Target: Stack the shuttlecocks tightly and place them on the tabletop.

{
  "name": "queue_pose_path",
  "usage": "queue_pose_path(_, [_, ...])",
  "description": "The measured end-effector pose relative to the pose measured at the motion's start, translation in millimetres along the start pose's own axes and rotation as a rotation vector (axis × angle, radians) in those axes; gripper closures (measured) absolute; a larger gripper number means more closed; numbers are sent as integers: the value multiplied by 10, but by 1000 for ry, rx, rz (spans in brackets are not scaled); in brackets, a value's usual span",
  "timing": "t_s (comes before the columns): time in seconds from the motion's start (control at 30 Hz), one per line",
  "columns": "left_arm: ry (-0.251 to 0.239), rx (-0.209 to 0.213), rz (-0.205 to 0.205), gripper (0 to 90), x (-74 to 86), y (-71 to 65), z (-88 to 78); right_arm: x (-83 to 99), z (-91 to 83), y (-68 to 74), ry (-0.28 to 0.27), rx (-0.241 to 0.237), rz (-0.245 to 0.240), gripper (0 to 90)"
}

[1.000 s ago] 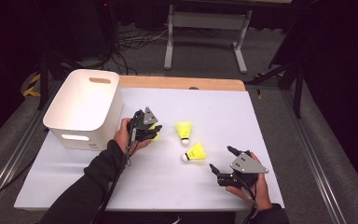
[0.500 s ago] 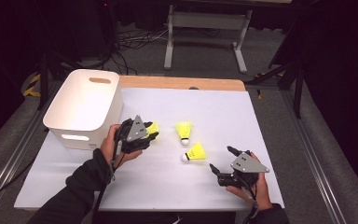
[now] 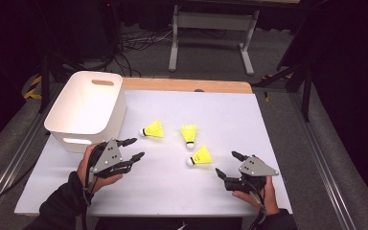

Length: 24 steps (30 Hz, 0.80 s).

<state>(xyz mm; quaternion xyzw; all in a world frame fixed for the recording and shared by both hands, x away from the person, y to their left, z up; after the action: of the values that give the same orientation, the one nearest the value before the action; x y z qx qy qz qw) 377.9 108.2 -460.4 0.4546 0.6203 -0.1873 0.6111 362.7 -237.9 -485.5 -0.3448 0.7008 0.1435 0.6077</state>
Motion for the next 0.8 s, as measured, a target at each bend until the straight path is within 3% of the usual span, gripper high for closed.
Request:
queue_pose_path(0.1, [7, 6, -82, 408, 81, 18, 141, 9, 13, 2, 9, -2, -2, 207])
queue_pose_path(0.13, [7, 6, -82, 385, 81, 18, 141, 9, 13, 2, 9, -2, -2, 207])
queue_pose_path(0.2, [2, 16, -126, 331, 74, 51, 328, 9, 29, 5, 11, -1, 5, 204])
queue_pose_path(0.23, [21, -3, -144, 310, 79, 106, 482, 8, 28, 8, 13, 1, -1, 203])
queue_pose_path(0.37, [68, -27, -227, 251, 97, 290, 824, 18, 27, 2, 17, 4, 2, 200])
queue_pose_path(0.5, [122, -56, -214, 258, 139, 453, 1099, 31, 16, -11, 18, 2, 5, 199])
queue_pose_path(0.53, [122, -56, -214, 268, 139, 453, 1099, 30, 12, -16, 16, 3, 5, 199])
queue_pose_path(0.6, [168, -67, -240, 290, 191, 524, 1213, 33, 9, -21, 14, 3, 9, 197])
queue_pose_path(0.63, [217, -68, -253, 294, 250, 577, 1295, 35, 7, -27, 16, 5, 4, 197])
queue_pose_path(0.8, [282, -39, -294, 350, 364, 595, 1395, 36, 4, -30, 15, 2, 7, 195])
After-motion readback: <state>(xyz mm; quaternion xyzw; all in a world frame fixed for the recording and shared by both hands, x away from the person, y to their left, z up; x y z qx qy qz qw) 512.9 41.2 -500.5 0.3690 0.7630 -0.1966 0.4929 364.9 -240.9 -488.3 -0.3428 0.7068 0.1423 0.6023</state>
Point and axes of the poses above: each handheld gripper's, and its own axes: z roughly forward along the jaws, x roughly out of its underside, y roughly to its left, the point moved 7 cm from there along z, roughly forward along the jaws, and after that the axes turned 13 degrees about -y, right-handed, at the moved point
